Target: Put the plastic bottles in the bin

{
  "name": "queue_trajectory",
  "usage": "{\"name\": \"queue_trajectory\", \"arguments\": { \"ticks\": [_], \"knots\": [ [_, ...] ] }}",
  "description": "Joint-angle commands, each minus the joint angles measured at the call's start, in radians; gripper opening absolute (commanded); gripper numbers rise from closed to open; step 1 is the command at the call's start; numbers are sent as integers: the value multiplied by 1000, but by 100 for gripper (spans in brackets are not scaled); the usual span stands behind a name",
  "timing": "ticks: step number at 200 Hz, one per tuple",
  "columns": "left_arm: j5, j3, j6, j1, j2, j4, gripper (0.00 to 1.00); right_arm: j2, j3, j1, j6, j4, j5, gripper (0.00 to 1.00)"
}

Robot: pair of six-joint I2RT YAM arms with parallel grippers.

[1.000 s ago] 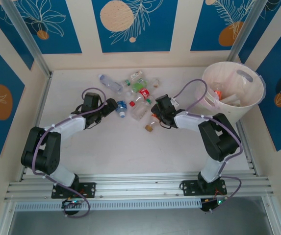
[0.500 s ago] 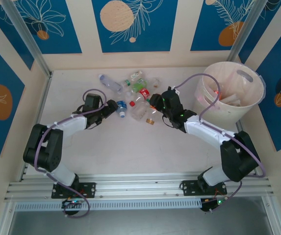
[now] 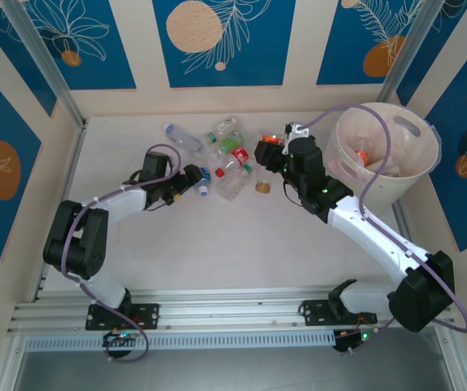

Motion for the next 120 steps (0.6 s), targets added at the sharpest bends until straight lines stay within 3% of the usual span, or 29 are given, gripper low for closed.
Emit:
{"name": "queue_trajectory", "arguments": {
  "ticks": [1,81,120],
  "knots": [
    [40,18,40,8,-10,16,100,-64,62,-3,-144,-20,36,41],
    [-78,24,68,-51,-63,-19,100,-176,142,-133,-258,-64,13,39],
    [-113,8,33,-50,-56,-2,100,-198,210,-245,-260,-136,10,39]
  ]
}}
